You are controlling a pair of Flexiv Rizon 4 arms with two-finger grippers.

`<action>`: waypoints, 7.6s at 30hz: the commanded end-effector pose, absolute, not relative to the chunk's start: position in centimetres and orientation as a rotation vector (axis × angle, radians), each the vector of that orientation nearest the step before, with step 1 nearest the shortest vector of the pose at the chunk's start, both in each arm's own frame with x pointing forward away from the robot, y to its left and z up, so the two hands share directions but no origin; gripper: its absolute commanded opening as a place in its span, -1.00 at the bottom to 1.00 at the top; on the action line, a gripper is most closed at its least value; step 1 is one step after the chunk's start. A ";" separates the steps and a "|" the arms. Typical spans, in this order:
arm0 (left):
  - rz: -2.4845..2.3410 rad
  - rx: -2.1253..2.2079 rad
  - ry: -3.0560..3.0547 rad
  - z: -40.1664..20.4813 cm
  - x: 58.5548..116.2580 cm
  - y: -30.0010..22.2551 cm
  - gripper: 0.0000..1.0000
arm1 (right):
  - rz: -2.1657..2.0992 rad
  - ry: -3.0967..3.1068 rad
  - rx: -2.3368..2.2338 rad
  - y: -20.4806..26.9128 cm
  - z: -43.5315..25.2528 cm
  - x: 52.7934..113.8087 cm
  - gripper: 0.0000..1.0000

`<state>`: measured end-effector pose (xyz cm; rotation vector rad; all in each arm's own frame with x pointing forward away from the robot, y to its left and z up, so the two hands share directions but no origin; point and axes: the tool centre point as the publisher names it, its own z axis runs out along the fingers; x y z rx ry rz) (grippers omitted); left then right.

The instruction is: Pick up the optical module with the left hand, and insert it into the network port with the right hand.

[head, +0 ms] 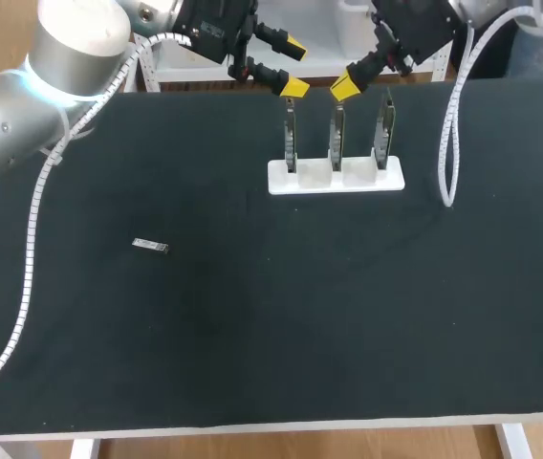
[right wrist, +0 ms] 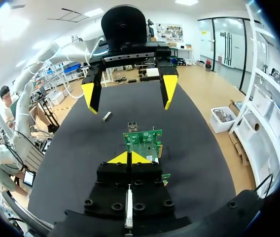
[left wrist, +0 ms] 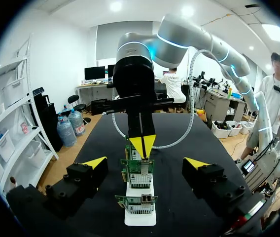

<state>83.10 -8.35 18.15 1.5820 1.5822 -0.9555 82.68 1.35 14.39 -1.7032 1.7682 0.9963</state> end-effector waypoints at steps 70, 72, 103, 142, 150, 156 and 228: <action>-0.949 1.578 1.582 18.1 82.8 -8.3 1.00 | 1.330 1.600 -1.820 -9.7 20.8 82.0 -1.00; -0.949 1.578 1.582 18.1 82.8 -8.3 1.00 | 1.331 1.605 -1.820 -9.9 20.7 81.9 -1.00; -0.949 1.578 1.582 18.1 82.8 -8.3 1.00 | 1.440 1.581 -1.860 -11.7 18.7 82.6 -1.00; -0.949 1.578 1.582 18.1 82.8 -8.3 1.00 | 1.441 1.581 -1.894 -11.2 18.2 82.8 1.00; -0.949 1.578 1.582 18.1 82.8 -8.3 1.00 | 1.441 1.581 -1.894 -11.2 18.2 82.8 1.00; -0.945 1.582 1.559 18.6 83.0 -8.4 1.00 | 1.441 1.581 -1.894 -11.2 18.2 82.8 1.00; -0.225 2.354 1.798 13.8 77.2 6.6 1.00 | 1.441 1.581 -1.894 -11.2 18.2 82.8 1.00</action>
